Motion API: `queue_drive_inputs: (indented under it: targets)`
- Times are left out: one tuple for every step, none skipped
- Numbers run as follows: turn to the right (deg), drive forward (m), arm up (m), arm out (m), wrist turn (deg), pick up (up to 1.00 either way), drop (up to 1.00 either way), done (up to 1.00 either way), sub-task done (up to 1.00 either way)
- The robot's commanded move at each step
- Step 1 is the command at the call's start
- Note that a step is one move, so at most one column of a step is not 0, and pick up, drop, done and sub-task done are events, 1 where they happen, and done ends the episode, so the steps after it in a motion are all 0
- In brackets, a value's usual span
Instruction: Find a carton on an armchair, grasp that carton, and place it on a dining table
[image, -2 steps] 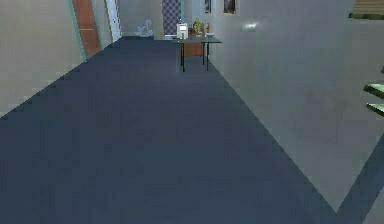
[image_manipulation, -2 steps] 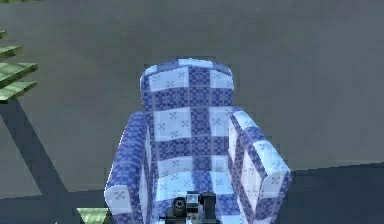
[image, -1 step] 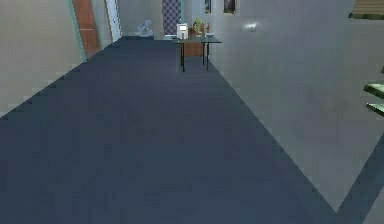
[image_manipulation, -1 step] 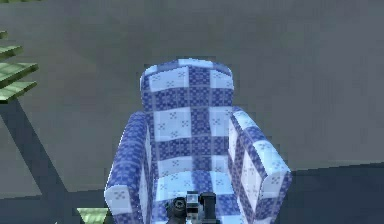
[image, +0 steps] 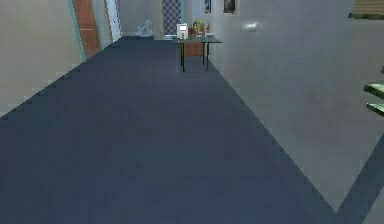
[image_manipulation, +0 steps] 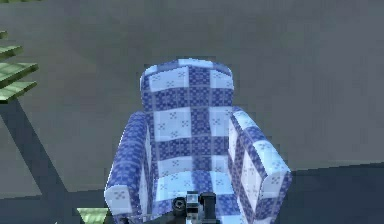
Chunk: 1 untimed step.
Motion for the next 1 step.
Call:
queue_drive_inputs:
  targets:
    - [0.0,0.0,0.0,0.0,45.0,0.0,0.0,0.0,0.0]
